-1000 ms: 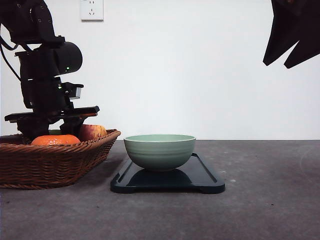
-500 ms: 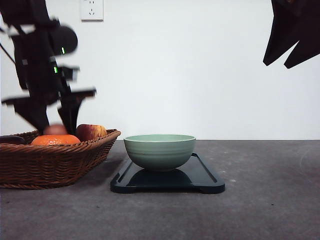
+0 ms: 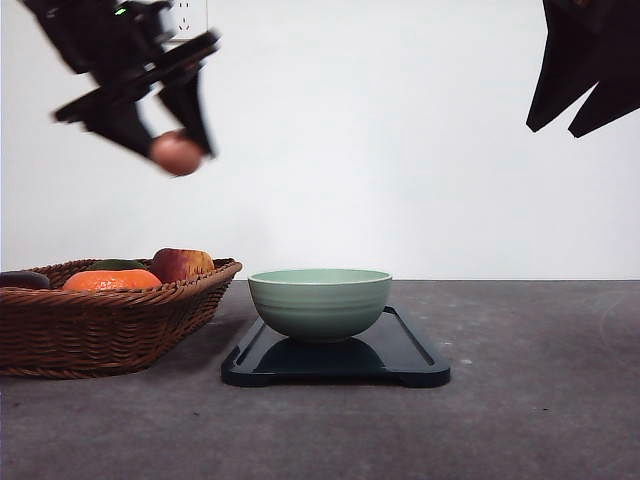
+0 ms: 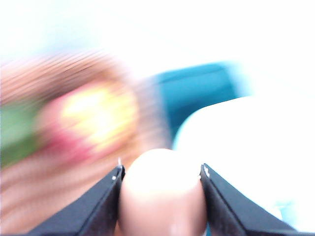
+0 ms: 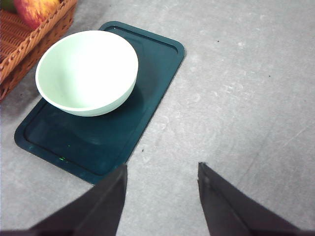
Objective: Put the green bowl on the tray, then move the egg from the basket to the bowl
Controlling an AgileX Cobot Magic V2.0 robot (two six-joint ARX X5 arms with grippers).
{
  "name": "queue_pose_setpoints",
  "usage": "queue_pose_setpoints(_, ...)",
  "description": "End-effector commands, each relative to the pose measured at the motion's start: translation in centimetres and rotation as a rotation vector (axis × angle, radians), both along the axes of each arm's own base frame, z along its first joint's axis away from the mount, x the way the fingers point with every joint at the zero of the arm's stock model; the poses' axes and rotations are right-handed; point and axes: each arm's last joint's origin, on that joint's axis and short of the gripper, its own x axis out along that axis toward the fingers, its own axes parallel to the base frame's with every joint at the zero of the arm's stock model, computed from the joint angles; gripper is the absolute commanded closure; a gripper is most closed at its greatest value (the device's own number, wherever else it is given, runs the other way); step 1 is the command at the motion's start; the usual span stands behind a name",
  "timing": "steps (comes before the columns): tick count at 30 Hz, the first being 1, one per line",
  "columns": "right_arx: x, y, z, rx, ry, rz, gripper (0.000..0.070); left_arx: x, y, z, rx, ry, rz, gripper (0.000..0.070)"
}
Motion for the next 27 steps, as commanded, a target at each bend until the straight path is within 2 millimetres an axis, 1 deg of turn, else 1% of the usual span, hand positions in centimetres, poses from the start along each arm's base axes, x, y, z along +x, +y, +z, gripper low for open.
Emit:
queue_pose_setpoints(1, 0.1, 0.2, 0.1, 0.008, -0.002, -0.004, 0.0423, 0.3, -1.3, 0.3, -0.030, -0.030, -0.029, 0.0477)
queue_pose_setpoints(6, 0.1, 0.2, 0.1, 0.008, -0.002, -0.004, 0.0423, 0.0, -4.5, 0.3, -0.049, -0.109, -0.102, 0.0478)
queue_pose_setpoints(10, 0.1, 0.2, 0.1, 0.008, -0.002, -0.004, 0.0423, -0.2, -6.7, -0.6, -0.011, -0.136, -0.112, 0.0478)
queue_pose_setpoints(15, 0.1, 0.2, 0.1, 0.008, -0.002, -0.004, 0.0423, 0.1, -9.2, -3.0, 0.057, -0.134, -0.109, 0.0478)
queue_pose_setpoints(18, 0.1, 0.2, 0.1, 0.007, -0.002, -0.004, 0.0423, 0.6, -10.4, -4.5, 0.066, -0.125, -0.125, 0.0478)
queue_pose_setpoints(23, 0.1, 0.2, 0.1, 0.006, 0.001, -0.004, 0.0423, 1.3, -11.8, -7.0, 0.076, -0.110, -0.143, 0.0478)
queue_pose_setpoints(27, 0.1, 0.2, 0.1, 0.004, 0.004, -0.004, 0.0423, 1.8, -12.4, -9.0, 0.106, -0.075, -0.142, 0.0478)
